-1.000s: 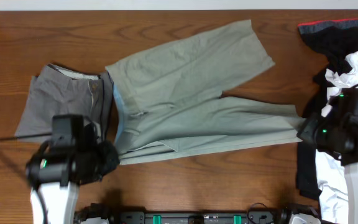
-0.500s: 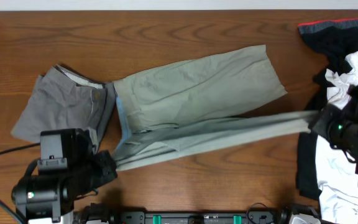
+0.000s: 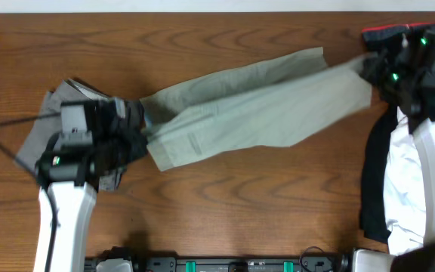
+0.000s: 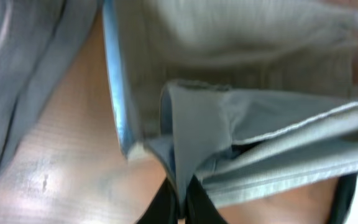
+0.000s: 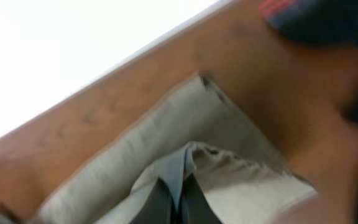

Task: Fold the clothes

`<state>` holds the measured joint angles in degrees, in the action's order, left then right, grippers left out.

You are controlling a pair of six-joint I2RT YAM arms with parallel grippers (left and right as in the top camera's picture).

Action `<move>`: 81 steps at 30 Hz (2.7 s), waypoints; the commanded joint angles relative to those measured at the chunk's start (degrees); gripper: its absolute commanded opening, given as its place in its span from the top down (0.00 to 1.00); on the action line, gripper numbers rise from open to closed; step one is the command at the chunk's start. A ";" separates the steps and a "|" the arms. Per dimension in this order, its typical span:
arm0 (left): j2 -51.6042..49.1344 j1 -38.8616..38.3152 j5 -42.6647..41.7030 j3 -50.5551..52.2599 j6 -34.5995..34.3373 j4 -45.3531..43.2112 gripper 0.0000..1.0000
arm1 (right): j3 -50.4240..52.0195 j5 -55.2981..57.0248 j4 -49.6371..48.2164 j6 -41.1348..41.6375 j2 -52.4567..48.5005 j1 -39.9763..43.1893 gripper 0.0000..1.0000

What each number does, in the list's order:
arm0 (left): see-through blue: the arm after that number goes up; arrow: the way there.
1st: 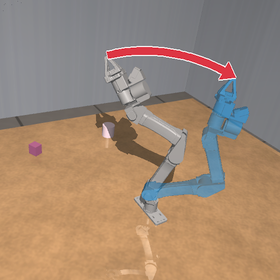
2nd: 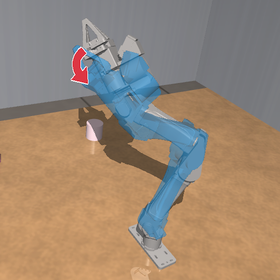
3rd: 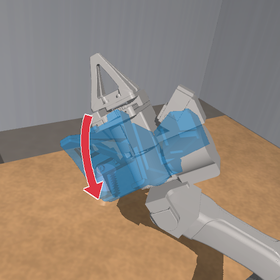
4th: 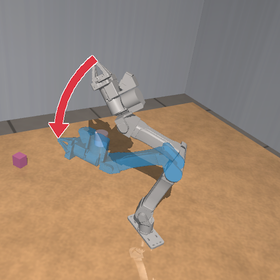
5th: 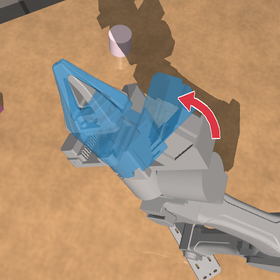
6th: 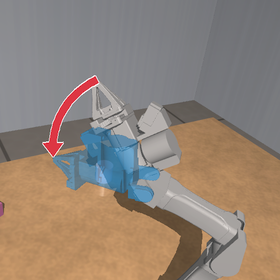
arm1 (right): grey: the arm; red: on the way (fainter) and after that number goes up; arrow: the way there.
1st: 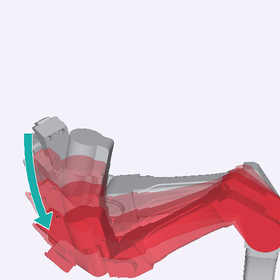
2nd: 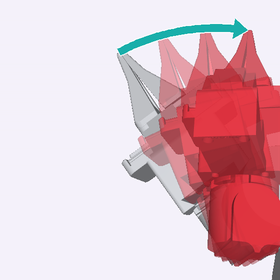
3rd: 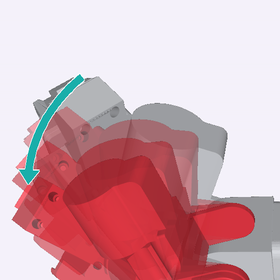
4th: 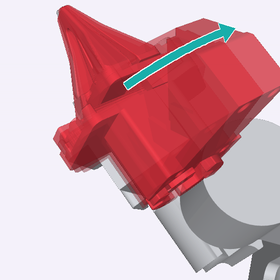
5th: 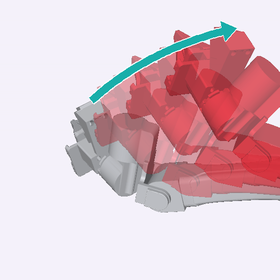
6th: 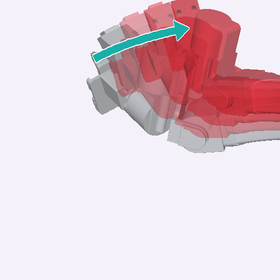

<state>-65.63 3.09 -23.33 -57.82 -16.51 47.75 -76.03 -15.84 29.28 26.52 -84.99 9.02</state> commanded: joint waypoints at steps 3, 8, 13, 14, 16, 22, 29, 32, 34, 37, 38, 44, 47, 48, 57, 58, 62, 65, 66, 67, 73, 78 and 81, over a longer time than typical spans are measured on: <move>-8.55 0.90 6.08 -0.44 1.92 -7.15 0.94 | -1.33 -0.94 -14.86 0.04 -8.22 1.40 0.99; -15.52 0.90 8.87 -0.44 1.90 -14.86 0.94 | -1.33 -3.48 -25.31 5.84 -15.08 0.42 0.99; -20.09 0.90 11.30 -0.44 1.88 -21.92 0.94 | -1.33 -3.91 -31.95 6.32 -21.68 -2.08 0.99; -20.72 0.90 11.56 -0.44 1.88 -23.32 0.94 | -1.33 -3.91 -33.29 6.97 -23.10 -2.51 0.99; -22.10 0.90 11.65 -0.44 1.90 -26.16 0.94 | -1.33 -3.89 -36.13 7.80 -25.81 -3.28 0.99; -25.81 0.85 11.56 -0.44 2.97 -30.95 0.93 | -1.33 -3.52 -42.40 13.79 -32.74 -4.13 0.97; -30.91 0.79 8.13 -0.44 2.97 -34.97 0.90 | -1.33 -2.99 -47.17 15.50 -36.79 -4.04 0.97; -32.30 0.79 8.13 -0.44 2.93 -36.65 0.89 | -1.33 -1.20 -48.35 15.47 -36.85 -4.04 0.97; -32.76 0.79 8.15 -0.44 2.91 -37.57 0.88 | -1.33 -0.13 -49.35 15.50 -36.85 -4.07 0.97; -32.76 0.81 8.17 -0.44 2.73 -39.06 0.75 | -1.33 1.57 -50.42 15.45 -36.85 -4.33 0.95; -32.76 0.81 8.17 -0.44 2.71 -39.67 0.66 | -1.33 1.46 -51.08 15.45 -36.85 -4.37 0.90; -30.47 1.22 7.06 -0.50 2.03 -37.86 0.36 | -1.33 -4.55 -52.61 14.23 -36.79 -4.09 0.41; -27.85 1.11 3.93 -0.50 2.10 -33.75 0.36 | -1.36 -8.98 -48.43 11.76 -36.15 -3.10 0.33; -26.99 0.85 2.58 -0.50 2.12 -32.02 0.37 | -1.36 -8.48 -45.62 10.67 -35.67 -2.78 0.35; -28.50 -8.74 6.19 -0.37 8.81 -24.17 0.66 | -1.81 0.94 -20.11 -1.60 -34.75 -5.18 0.81; -29.31 -9.73 8.57 -0.37 8.81 -24.24 0.65 | -1.81 3.15 -19.02 -2.49 -34.97 -5.75 0.84; -33.55 -11.28 12.63 -0.37 8.74 -24.37 0.65 | -1.81 7.63 -18.82 -5.66 -36.46 -7.65 0.87; -36.87 -11.26 12.46 -0.37 8.72 -23.91 0.66 | -1.81 13.77 -15.21 -4.94 -38.01 -8.41 0.87; -37.68 -11.26 12.48 -0.37 8.72 -23.78 0.65 | -1.81 16.00 -12.74 -3.34 -38.40 -8.39 0.87; -38.47 -11.26 12.48 -0.37 8.74 -23.71 0.65 | -1.81 17.66 -10.91 -2.16 -38.71 -8.35 0.88; -40.92 -11.15 13.18 -0.37 8.74 -22.16 0.66 | -1.75 29.64 6.80 7.85 -39.12 -6.19 0.99; -40.89 -10.73 16.37 -0.37 8.37 -20.85 0.65 | -1.70 31.06 19.34 10.32 -39.08 -2.91 0.99; -40.87 -9.53 16.79 -0.39 8.31 -20.55 0.65 | -1.70 31.06 25.46 9.92 -38.84 -2.38 0.99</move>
<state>-104.27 -8.19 -10.94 -58.96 -8.71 25.74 -81.41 8.14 50.41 34.57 -119.55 4.25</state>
